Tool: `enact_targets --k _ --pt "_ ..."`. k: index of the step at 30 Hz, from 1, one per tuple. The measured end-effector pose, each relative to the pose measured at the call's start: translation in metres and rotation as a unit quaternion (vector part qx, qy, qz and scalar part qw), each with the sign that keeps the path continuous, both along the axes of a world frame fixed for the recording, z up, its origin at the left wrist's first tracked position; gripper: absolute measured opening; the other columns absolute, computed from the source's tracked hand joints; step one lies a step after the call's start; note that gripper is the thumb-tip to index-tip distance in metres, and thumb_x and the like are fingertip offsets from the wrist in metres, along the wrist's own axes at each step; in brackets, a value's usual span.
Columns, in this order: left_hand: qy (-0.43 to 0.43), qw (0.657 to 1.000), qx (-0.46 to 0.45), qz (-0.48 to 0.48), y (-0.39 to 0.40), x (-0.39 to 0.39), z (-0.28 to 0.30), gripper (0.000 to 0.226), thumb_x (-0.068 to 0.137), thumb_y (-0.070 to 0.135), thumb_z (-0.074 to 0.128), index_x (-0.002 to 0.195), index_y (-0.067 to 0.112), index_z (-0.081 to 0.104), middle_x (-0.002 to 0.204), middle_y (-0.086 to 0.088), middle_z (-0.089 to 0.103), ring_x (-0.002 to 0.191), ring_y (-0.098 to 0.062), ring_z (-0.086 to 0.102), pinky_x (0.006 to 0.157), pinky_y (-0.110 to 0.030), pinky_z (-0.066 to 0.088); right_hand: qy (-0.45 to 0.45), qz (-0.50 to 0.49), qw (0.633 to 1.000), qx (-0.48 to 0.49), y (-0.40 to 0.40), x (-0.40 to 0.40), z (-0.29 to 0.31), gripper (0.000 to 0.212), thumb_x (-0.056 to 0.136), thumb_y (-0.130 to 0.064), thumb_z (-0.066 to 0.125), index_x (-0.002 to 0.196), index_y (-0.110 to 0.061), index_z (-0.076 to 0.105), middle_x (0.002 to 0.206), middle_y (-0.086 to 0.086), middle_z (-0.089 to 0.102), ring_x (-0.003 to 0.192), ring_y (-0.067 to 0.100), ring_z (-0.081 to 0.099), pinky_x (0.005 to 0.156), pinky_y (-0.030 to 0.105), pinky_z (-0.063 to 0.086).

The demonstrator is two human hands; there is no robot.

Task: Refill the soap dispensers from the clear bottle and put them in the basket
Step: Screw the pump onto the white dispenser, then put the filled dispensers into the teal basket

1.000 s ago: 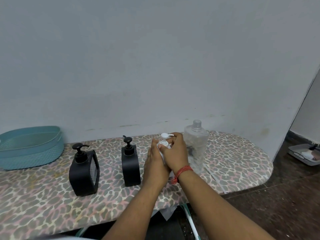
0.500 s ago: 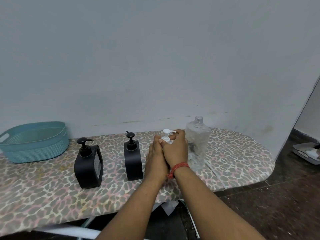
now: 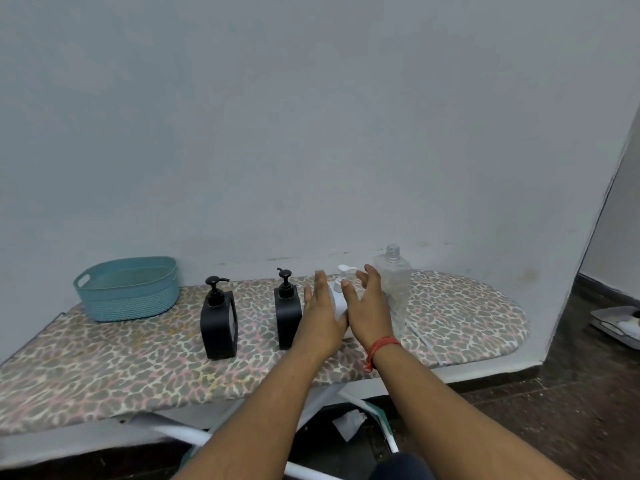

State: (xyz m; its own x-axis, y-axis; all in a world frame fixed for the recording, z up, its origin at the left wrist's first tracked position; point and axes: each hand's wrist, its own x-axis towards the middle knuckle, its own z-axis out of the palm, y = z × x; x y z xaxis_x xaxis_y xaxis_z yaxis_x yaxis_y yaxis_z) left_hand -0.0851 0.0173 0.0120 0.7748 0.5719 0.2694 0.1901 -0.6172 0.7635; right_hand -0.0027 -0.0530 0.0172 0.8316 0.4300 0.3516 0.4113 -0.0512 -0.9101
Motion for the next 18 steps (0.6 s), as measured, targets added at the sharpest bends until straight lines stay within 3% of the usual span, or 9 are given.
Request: enact_targets --k 3,8,12,15,18 --pt "-0.031 0.998 0.047 0.016 -0.004 -0.033 0.005 0.087 0.104 0.038 0.053 0.162 0.023 -0.010 0.170 0.009 -0.007 0.156 -0.014 -0.009 0.125 -0.036 0.012 -0.043 -0.002 0.999 -0.001 -0.012 -0.019 0.013 0.056 0.100 -0.044 0.050 0.149 -0.024 0.032 0.147 -0.004 0.047 0.136 0.017 0.043 0.110 0.038 0.040" --pt "-0.051 0.987 0.143 0.060 0.015 -0.099 0.010 0.079 0.104 0.045 0.048 0.162 0.031 -0.005 0.170 0.011 -0.002 0.154 -0.007 -0.011 0.121 -0.034 0.011 -0.130 0.019 0.990 -0.049 -0.014 -0.062 0.029 0.059 0.101 -0.049 0.044 0.152 -0.023 0.030 0.154 -0.002 0.039 0.143 0.017 0.034 0.116 0.036 0.033" --pt "-0.053 0.969 0.211 0.115 0.049 -0.145 0.022 0.077 0.104 0.046 0.047 0.163 0.023 0.003 0.171 0.001 0.008 0.157 -0.018 -0.003 0.126 -0.045 0.016 -0.185 0.065 0.978 -0.067 0.014 -0.100 0.032 0.058 0.101 -0.046 0.047 0.152 -0.024 0.030 0.154 -0.003 0.039 0.142 0.013 0.031 0.111 0.023 0.024" --pt "-0.055 0.959 0.222 0.166 0.078 -0.173 0.022 0.074 0.103 0.047 0.045 0.162 0.022 0.009 0.170 0.000 0.015 0.157 -0.022 0.002 0.124 -0.048 0.019 -0.205 0.115 0.969 -0.079 0.045 -0.125 0.025 0.062 0.100 -0.052 0.045 0.154 -0.026 0.027 0.157 -0.005 0.033 0.145 0.012 0.026 0.112 0.024 0.022" --pt "-0.043 0.955 0.210 0.203 0.101 -0.192 0.008 0.073 0.103 0.052 0.038 0.163 0.024 0.006 0.170 0.005 0.010 0.157 -0.017 -0.001 0.125 -0.045 0.012 -0.194 0.145 0.966 -0.095 0.071 -0.141 0.010 0.066 0.100 -0.055 0.042 0.155 -0.025 0.024 0.159 -0.006 0.030 0.147 0.011 0.023 0.114 0.023 0.019"
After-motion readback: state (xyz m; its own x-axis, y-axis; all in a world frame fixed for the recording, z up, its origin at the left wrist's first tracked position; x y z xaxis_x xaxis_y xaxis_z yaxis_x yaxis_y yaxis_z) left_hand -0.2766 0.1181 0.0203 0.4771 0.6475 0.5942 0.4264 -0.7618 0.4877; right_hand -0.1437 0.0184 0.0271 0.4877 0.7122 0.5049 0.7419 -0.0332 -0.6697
